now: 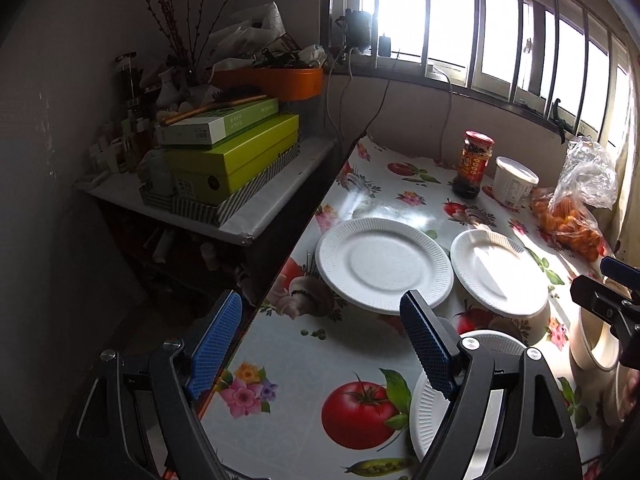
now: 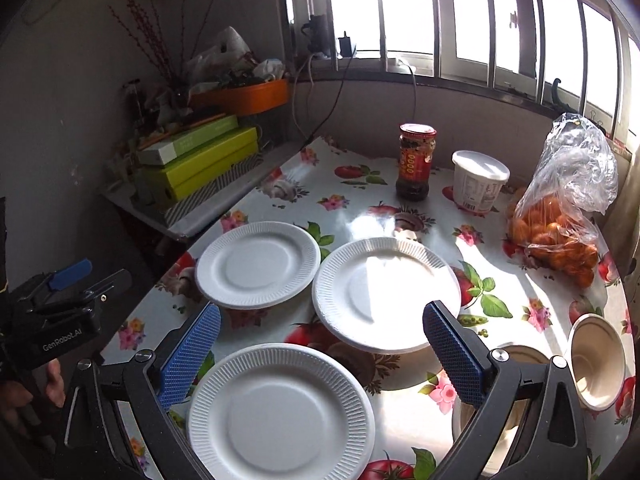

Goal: Organize plates and bowls

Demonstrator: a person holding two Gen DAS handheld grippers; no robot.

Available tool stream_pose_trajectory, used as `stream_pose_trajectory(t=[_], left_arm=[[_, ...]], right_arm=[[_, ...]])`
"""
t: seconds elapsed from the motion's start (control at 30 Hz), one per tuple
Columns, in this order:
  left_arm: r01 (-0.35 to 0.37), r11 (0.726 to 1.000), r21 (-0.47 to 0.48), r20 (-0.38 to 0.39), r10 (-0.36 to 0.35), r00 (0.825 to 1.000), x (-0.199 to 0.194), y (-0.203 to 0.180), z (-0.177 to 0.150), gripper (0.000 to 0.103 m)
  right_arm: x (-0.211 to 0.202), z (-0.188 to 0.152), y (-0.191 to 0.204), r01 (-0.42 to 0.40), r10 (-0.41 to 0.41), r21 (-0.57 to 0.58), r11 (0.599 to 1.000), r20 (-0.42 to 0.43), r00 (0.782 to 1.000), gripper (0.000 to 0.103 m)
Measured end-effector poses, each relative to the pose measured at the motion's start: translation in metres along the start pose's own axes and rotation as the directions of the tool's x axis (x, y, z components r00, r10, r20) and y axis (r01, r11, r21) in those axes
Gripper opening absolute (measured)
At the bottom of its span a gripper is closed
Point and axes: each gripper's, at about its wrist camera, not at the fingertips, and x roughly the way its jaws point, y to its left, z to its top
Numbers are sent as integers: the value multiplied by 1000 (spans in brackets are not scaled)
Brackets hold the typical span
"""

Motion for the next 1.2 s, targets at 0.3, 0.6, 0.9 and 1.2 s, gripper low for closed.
stream_pose_trajectory(t=[0.3,0.6,0.9,1.2], left_arm=[[16,1000,-21,-129,-18,991,49,16,27,82],[48,996,-78,-185,-62,981,85,20,51,76],[49,991,-127,-274,-82,958,132,23,54,58],[41,988,-148,-335,-89,938,161,23,43,48]], right_arm=[[63,43,-13,-43,43,4,999,-100,994,96],[131,70,-25,-80,78,-1,997,-204,976,86],[193,77,-30,-111,97,-32,993,-286,953,77],[229,79,-28,-146,130,-24,989,-327,936,66]])
